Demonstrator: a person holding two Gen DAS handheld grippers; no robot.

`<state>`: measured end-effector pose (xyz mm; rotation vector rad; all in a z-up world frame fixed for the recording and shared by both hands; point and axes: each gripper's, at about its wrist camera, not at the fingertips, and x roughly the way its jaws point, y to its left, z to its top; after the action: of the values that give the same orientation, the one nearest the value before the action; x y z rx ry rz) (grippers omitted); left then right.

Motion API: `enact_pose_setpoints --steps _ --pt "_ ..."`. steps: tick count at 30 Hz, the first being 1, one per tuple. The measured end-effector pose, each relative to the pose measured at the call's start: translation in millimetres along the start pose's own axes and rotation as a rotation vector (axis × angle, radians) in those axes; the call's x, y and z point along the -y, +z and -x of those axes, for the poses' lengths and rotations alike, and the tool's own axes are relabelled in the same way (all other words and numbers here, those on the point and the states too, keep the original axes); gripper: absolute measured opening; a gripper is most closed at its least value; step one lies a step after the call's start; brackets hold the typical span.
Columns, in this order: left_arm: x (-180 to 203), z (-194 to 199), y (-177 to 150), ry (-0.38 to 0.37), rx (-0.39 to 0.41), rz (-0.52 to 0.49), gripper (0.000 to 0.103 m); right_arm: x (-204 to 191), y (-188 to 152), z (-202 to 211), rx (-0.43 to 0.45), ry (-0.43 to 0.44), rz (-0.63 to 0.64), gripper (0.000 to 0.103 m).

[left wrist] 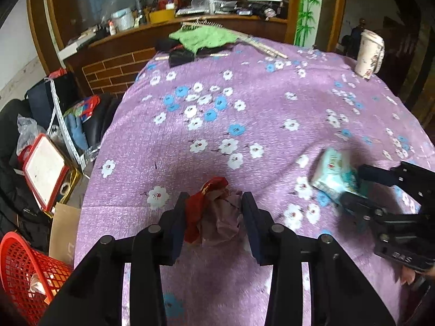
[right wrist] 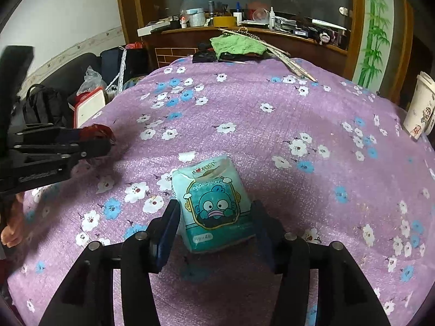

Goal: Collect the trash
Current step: 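Grasp the teal wipes packet with the right tool while the left tool grasps the red-pink crumpled item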

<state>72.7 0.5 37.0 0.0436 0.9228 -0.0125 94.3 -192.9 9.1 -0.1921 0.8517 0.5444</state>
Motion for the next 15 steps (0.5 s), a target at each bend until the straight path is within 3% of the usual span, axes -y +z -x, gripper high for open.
enact_pose_setpoints --steps 5,10,12,15 --pt "4 29 -9 -0.028 0.054 0.007 0.038 -10 -3 -5 -0.003 -0.072 0.075 0.058" --pt "15 54 -26 -0.067 0.089 -0.005 0.038 -4 -2 -6 -0.008 -0.068 0.049 0.056" --pt "20 63 -34 -0.082 0.098 -0.005 0.038 -3 -2 -8 -0.017 -0.101 0.048 0.042" --pt "25 77 -45 -0.084 0.127 -0.009 0.038 0 -2 -7 -0.021 -0.122 0.045 0.029"
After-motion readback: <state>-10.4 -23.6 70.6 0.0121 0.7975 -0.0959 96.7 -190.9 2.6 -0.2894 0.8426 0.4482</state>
